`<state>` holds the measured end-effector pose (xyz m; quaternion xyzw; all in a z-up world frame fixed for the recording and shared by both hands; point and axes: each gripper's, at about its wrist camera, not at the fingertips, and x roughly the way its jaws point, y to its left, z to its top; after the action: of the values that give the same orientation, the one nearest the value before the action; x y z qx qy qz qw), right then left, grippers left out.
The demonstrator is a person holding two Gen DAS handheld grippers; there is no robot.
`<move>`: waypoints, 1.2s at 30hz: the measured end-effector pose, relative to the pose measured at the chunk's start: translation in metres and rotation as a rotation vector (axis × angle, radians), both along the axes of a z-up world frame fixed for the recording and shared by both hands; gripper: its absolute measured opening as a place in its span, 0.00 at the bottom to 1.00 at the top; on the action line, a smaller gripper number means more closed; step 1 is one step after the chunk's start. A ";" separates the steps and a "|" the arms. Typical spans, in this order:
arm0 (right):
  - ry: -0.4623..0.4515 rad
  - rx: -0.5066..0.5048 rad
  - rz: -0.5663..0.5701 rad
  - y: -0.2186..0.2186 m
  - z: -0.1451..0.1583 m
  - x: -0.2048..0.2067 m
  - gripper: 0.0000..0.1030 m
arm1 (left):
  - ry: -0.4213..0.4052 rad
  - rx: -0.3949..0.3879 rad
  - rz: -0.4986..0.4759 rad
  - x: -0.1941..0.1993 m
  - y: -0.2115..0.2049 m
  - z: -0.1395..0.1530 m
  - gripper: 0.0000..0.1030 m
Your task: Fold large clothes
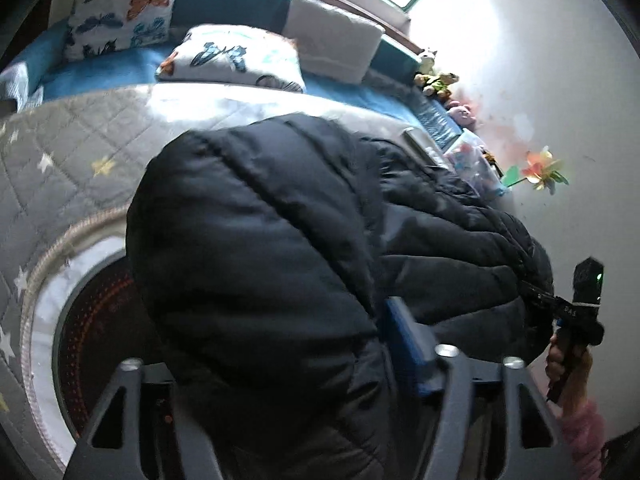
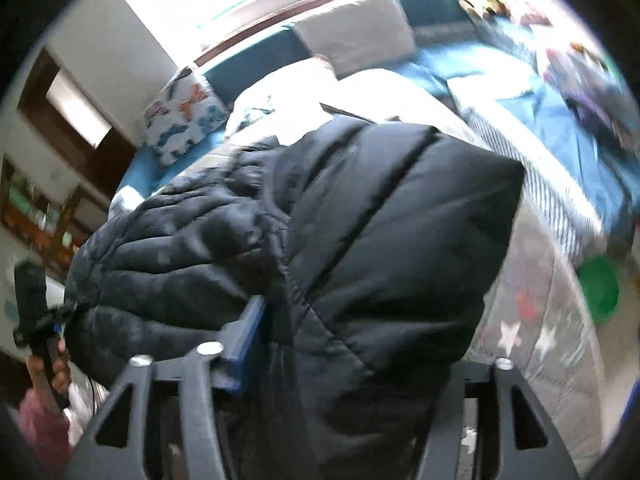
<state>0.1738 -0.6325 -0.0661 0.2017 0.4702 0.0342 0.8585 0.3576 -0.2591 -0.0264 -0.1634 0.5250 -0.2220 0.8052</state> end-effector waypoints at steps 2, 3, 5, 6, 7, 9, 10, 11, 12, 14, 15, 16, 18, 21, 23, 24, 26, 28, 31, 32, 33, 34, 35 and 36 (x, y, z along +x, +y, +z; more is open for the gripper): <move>0.004 0.065 -0.021 -0.010 -0.010 -0.004 0.76 | 0.031 -0.024 0.009 0.005 0.003 -0.005 0.81; 0.004 0.072 -0.023 -0.013 -0.009 -0.007 0.76 | 0.037 -0.030 0.008 0.004 0.005 -0.007 0.81; 0.002 0.042 -0.016 -0.014 0.000 -0.014 0.76 | 0.027 -0.016 0.006 0.007 0.015 -0.003 0.81; -0.001 0.007 -0.011 -0.013 0.007 -0.017 0.76 | 0.001 0.010 0.006 0.002 0.016 0.004 0.81; -0.007 -0.035 -0.011 -0.013 0.016 -0.025 0.76 | -0.037 0.049 0.011 -0.008 0.018 0.014 0.81; -0.021 -0.105 -0.031 -0.004 0.033 -0.029 0.76 | -0.122 0.136 0.020 -0.023 0.022 0.028 0.81; -0.047 -0.141 -0.032 0.000 0.042 -0.039 0.76 | -0.161 0.181 0.028 -0.033 0.028 0.034 0.81; -0.061 -0.171 -0.047 0.004 0.048 -0.046 0.76 | -0.222 0.237 0.038 -0.044 0.026 0.044 0.81; -0.076 -0.193 -0.055 0.008 0.053 -0.054 0.76 | -0.257 0.266 0.039 -0.057 0.029 0.051 0.81; -0.109 -0.229 -0.050 0.027 0.061 -0.061 0.76 | -0.327 0.330 0.046 -0.080 0.031 0.063 0.81; -0.122 -0.250 -0.051 0.035 0.065 -0.066 0.76 | -0.354 0.341 0.044 -0.093 0.033 0.069 0.81; -0.129 -0.270 -0.048 0.042 0.068 -0.070 0.76 | -0.371 0.341 0.041 -0.105 0.036 0.075 0.81; -0.167 -0.309 -0.045 0.064 0.073 -0.081 0.76 | -0.410 0.335 0.034 -0.130 0.032 0.082 0.81; -0.194 -0.339 -0.018 0.099 0.076 -0.099 0.76 | -0.470 0.349 0.029 -0.171 0.028 0.093 0.84; -0.204 -0.361 -0.007 0.123 0.074 -0.110 0.76 | -0.504 0.361 0.035 -0.197 0.027 0.097 0.84; -0.207 -0.362 -0.002 0.132 0.073 -0.114 0.76 | -0.509 0.354 0.026 -0.209 0.028 0.099 0.84; -0.211 -0.349 0.019 0.152 0.068 -0.122 0.76 | -0.509 0.347 0.020 -0.230 0.027 0.098 0.85; -0.221 -0.324 0.016 0.166 0.066 -0.129 0.76 | -0.506 0.346 0.017 -0.249 0.029 0.098 0.85; -0.237 -0.324 -0.006 0.183 0.066 -0.139 0.76 | -0.485 0.338 0.010 -0.269 0.032 0.096 0.85; -0.243 -0.344 -0.019 0.188 0.066 -0.143 0.76 | -0.480 0.329 0.012 -0.278 0.035 0.097 0.85; -0.247 -0.367 -0.026 0.193 0.067 -0.146 0.76 | -0.474 0.320 0.018 -0.284 0.037 0.096 0.85; -0.249 -0.397 -0.033 0.198 0.067 -0.148 0.76 | -0.465 0.308 0.027 -0.290 0.040 0.095 0.85; -0.253 -0.418 -0.042 0.205 0.067 -0.153 0.76 | -0.456 0.296 0.035 -0.295 0.043 0.094 0.85; -0.258 -0.428 -0.049 0.208 0.067 -0.156 0.76 | -0.451 0.289 0.043 -0.297 0.045 0.094 0.85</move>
<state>0.0180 -0.4246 0.0012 0.0207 0.3482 -0.0614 0.9352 0.0602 -0.2144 0.0679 -0.0044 0.3550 -0.1585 0.9213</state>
